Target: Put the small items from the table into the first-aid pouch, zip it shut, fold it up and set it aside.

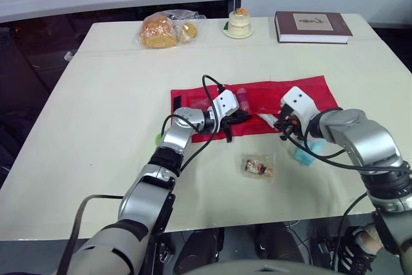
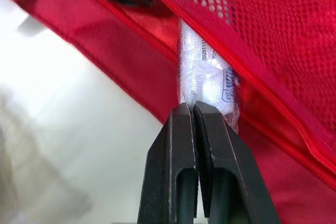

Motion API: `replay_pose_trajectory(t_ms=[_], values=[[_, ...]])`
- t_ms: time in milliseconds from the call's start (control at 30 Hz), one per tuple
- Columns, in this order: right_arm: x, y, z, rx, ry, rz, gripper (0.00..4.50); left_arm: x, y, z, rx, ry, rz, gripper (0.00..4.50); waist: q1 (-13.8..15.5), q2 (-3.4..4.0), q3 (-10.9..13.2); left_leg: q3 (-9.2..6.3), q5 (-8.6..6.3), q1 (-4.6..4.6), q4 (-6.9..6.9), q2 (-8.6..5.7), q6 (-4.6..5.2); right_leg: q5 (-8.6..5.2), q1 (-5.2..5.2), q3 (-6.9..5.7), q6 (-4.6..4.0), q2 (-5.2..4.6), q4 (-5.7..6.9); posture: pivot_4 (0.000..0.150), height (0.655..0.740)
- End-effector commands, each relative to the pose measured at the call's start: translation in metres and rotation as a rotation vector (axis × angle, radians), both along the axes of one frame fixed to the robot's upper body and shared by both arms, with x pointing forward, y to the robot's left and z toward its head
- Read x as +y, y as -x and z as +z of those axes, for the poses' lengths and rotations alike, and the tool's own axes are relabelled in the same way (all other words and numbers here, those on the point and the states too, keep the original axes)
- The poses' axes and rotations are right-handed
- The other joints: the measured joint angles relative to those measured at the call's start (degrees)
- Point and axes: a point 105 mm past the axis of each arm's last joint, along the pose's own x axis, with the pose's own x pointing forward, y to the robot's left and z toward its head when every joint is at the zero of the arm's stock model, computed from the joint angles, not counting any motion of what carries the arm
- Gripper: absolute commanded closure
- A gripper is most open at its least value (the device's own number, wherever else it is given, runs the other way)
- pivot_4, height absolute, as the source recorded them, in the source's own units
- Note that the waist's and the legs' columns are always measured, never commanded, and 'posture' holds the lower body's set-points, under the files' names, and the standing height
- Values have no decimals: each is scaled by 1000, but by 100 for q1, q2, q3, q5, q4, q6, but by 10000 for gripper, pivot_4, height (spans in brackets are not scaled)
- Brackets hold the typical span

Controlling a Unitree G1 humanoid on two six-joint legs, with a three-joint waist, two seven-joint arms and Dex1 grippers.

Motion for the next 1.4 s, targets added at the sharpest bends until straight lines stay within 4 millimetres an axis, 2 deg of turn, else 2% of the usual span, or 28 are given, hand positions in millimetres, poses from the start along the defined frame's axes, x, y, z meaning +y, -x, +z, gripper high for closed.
replay_pose_trajectory(t_ms=[33, 233, 400, 500, 667, 833, 933, 1067, 1100, 1267, 1400], values=[[10, -13, 9, -67, -25, -15, 44088, -5, 3, 4, -20, 6, -33, 45000, -3, -1, 0, 0, 0, 0, 0, 0, 0, 0, 0, 0, 0, 0, 0, 1500, 7289], [39, -36, 25, -166, -137, -35, 44088, -7, 5, 3, -20, 4, -42, 45000, -12, 1, -1, 1, 0, 2, -2, 0, 0, 0, -1, 2, 0, 2, 1, 1500, 7289], [45, -35, 27, -178, -169, 0, 44088, -6, 4, 4, -21, 3, -37, 45000, -16, 2, -1, 1, 0, 1, -2, -3, 0, 0, -1, 2, 0, 8, -1, 1500, 7289], [38, -28, 26, -170, -157, 36, 35794, -4, 3, 3, -21, 1, -31, 45000, -18, 2, -1, 0, 0, 1, -2, -3, 0, 0, -1, 0, 0, 10, -1, 1500, 7289], [35, -8, 31, -187, -174, 128, 12286, -2, 2, 3, -20, -1, -24, 45000, -9, 2, -1, 0, 0, 2, -2, -2, 0, 0, -1, 0, 0, 9, 0, 1500, 7289], [20, 6, 25, -161, -147, 140, 12286, -2, 2, 3, -20, -1, -26, 45000, -3, 1, -1, 0, 0, 1, -2, -2, 0, 0, 0, 0, 0, 10, -1, 1500, 7289], [10, 1, 15, -167, -113, 94, 20794, -3, 2, 3, -20, -1, -30, 45000, -3, 1, -1, 1, 0, 1, -2, -2, 0, 0, 0, 1, 0, 8, -1, 1500, 7289], [9, -10, 7, -191, -81, 56, 41596, -5, 2, 3, -21, 0, -33, 45000, -3, 2, -1, 3, 0, 2, -2, -2, 0, 0, 0, 2, 0, 8, 0, 1500, 7289], [9, -14, 4, -201, -70, 47, 43367, -5, 2, 3, -21, 0, -34, 45000, -4, 1, -1, 3, 0, 2, -2, -2, 0, 0, 0, 2, 0, 9, 0, 1500, 7289], [13, -28, 1, -255, -63, 11, 43367, -4, 2, 4, -25, -2, -34, 45000, -3, 2, -1, 3, 0, 2, -2, -2, 0, 0, 0, 3, 0, 9, 0, 1500, 7289], [28, -35, 3, -313, -81, 39, 43367, -4, 2, 3, -25, -4, -36, 45000, -12, 2, -1, 3, 0, 2, -2, -2, 0, 0, 0, 2, 0, 11, 0, 1500, 7289]])
